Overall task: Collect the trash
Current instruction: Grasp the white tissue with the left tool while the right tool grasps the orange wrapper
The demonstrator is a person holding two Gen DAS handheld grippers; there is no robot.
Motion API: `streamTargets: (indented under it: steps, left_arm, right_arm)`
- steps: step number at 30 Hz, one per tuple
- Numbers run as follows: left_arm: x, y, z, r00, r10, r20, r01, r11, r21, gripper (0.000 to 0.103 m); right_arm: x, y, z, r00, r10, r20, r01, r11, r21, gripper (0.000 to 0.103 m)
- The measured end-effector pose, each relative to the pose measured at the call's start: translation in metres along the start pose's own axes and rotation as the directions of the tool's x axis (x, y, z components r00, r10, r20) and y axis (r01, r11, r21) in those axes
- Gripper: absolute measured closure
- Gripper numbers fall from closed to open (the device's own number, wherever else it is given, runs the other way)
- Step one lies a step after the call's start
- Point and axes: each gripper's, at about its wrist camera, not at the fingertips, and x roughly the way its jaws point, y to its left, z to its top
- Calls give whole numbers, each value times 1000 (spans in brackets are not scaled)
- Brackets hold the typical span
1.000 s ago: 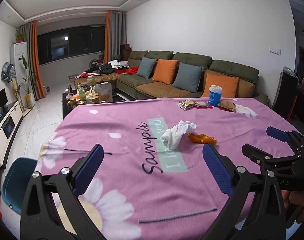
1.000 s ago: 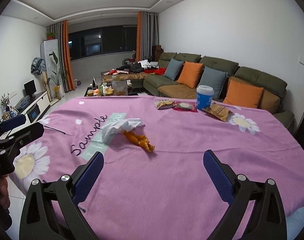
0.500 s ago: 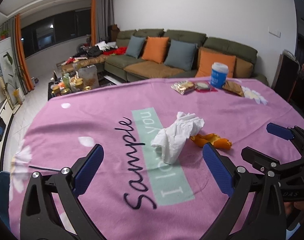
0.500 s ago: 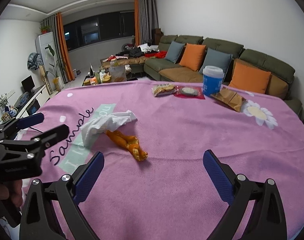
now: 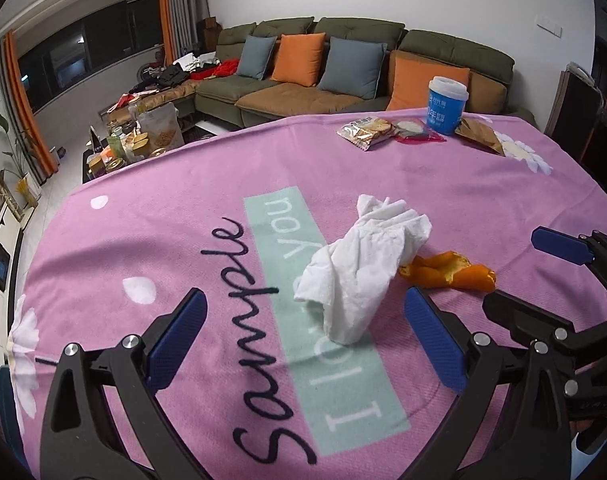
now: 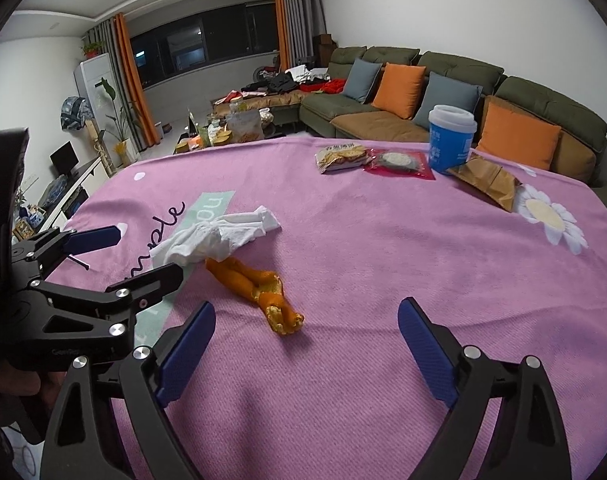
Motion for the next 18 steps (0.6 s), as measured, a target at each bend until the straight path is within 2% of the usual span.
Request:
streamTargets:
  steps: [4,8,9,11,13,15,16,18]
  left_arm:
    - [12,-3,6,1000,-16,-26,17,1000,10,6]
    - [21,-3,10,998,-34,-46,34,999,2,23]
    - [22,-3,10,998,-36,-50,36,999,0,29]
    - [22,-4,10,998,-46,-48,46,999,0,34]
    - [21,-4,9,998,-50,-43,50,999,-3,41]
    - [21,-4,9,997,-68,-46,68,998,-8,58]
    - [21,-3,8,996,-76,-48,75,997,-14,63]
    - [22,-1,8,993,-106,-51,105,994,-31,88]
  right_arm:
    - [8,-1,4,999,25,-25,-25,1000,-4,22]
    - [16,-2,6,996,63,-57,-63,998,-5,31]
    - [18,-1,7,995,74,-70,-75,997,-9,33]
    - [23,0,7,992,92,-91,-94,996,-14,43]
    - [27,3,7,988,109,-112,-112,993,-24,48]
    - [28,5,7,987,109,-117,-113,993,-32,53]
    - [28,5,7,987,110,-118,-114,993,-34,59]
    - [28,6,7,986,113,-122,-118,992,-37,73]
